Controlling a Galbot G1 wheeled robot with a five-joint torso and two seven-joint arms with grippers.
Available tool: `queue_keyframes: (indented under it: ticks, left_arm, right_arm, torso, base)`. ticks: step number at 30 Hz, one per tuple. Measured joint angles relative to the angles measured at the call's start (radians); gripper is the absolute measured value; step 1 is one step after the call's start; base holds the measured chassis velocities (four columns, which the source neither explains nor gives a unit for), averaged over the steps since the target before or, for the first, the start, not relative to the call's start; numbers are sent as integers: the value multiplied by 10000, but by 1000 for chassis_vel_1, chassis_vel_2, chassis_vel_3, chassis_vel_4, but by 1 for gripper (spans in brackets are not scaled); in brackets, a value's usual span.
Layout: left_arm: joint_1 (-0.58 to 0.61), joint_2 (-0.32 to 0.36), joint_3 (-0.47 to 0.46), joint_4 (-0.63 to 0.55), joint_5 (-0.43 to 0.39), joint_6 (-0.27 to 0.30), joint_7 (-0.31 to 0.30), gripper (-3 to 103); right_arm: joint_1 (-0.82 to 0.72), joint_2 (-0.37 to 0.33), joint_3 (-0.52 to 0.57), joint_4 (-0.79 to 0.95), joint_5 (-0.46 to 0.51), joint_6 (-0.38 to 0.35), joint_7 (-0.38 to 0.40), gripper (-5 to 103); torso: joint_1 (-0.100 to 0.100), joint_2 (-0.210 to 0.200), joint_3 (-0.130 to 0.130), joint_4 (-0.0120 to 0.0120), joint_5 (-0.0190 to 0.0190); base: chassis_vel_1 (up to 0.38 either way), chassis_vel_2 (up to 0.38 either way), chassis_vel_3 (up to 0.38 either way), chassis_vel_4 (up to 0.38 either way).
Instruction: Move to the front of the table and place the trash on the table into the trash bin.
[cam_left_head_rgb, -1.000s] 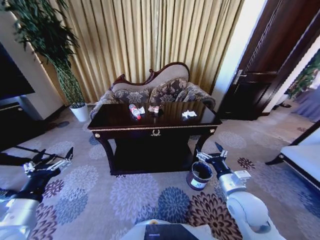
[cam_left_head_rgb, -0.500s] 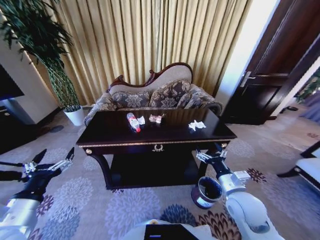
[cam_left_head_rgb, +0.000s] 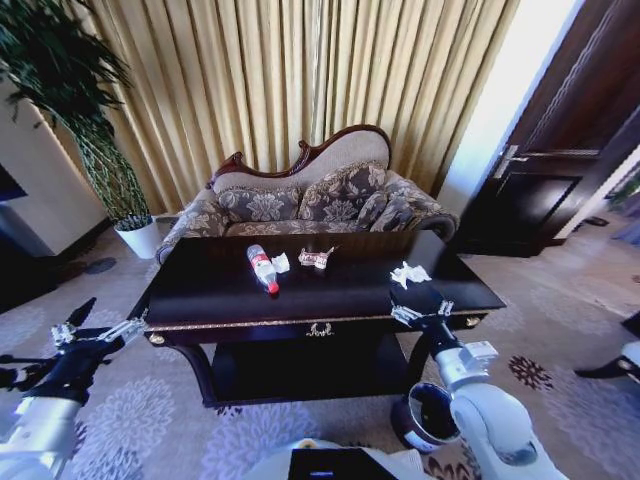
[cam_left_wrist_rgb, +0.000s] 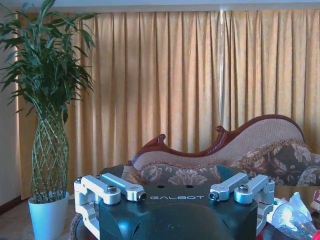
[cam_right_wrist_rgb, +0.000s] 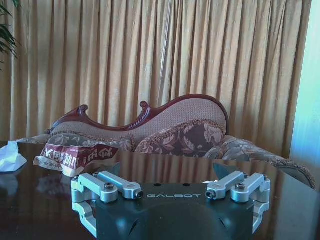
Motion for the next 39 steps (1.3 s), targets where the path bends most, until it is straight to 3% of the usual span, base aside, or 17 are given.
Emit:
queue_keyframes:
  ticks: [5,12,17,23,26,39]
  left_arm:
    - [-31,-21,-43,77,-29,-76,0,100]
    - [-65,-21,-181,170,-93,-87,38,100]
    - [-62,-101,-302,272,-215,-127,55,100]
    - [-78,-164,-305,389,-220,-140,108,100]
    - [-130,-172,-293,418,-217,-135,128,100]
    - [-220,-146,-294,482,-184,-82,249,100]
  right_arm:
    - [263,-244,-4,-426,221,58,94,100]
    - [1139,-1125,-6,-1066,865,-644,578,100]
    - [2251,-2147,-58,-1839,2977,-1588,1744,100]
    - [3203,-2667,-95,-2284,4572,-2555,2718,100]
    - [3986,-2986,-332,-2556,5634,-3493,3450,100]
    - [4916,-2986,-1341,-3115,5739,-3747,3459,100]
  torso:
    - [-24,11,-8,-1,1]
    - [-16,6,-3,0,3]
    - [-9,3,-2,-2,3]
    - [-12,5,-4,0,2]
    - [-11,4,-2,-1,2]
    - [-12,4,-3,-2,0]
  base:
    - [20,-19,-15,14]
    - [11,-16,-14,27]
    - [0,0,0,0]
    - [0,0,0,0]
    - [0,0,0,0]
    - [0,0,0,0]
